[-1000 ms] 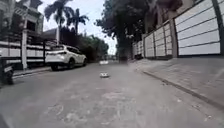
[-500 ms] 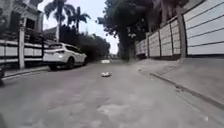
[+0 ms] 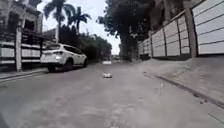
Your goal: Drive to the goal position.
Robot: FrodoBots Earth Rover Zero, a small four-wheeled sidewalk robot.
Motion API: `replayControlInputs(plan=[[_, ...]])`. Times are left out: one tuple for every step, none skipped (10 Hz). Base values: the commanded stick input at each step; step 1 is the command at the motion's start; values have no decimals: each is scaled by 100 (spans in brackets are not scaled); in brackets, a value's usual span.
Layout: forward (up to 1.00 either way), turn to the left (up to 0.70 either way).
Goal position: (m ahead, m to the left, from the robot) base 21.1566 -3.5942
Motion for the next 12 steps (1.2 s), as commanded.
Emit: replayControlInputs(plan=[[100,0],[100,0],[100,0],[100,0],[100,0],[100,0],[100,0],[100,0],[100,0],[100,0],[100,0],[100,0]])
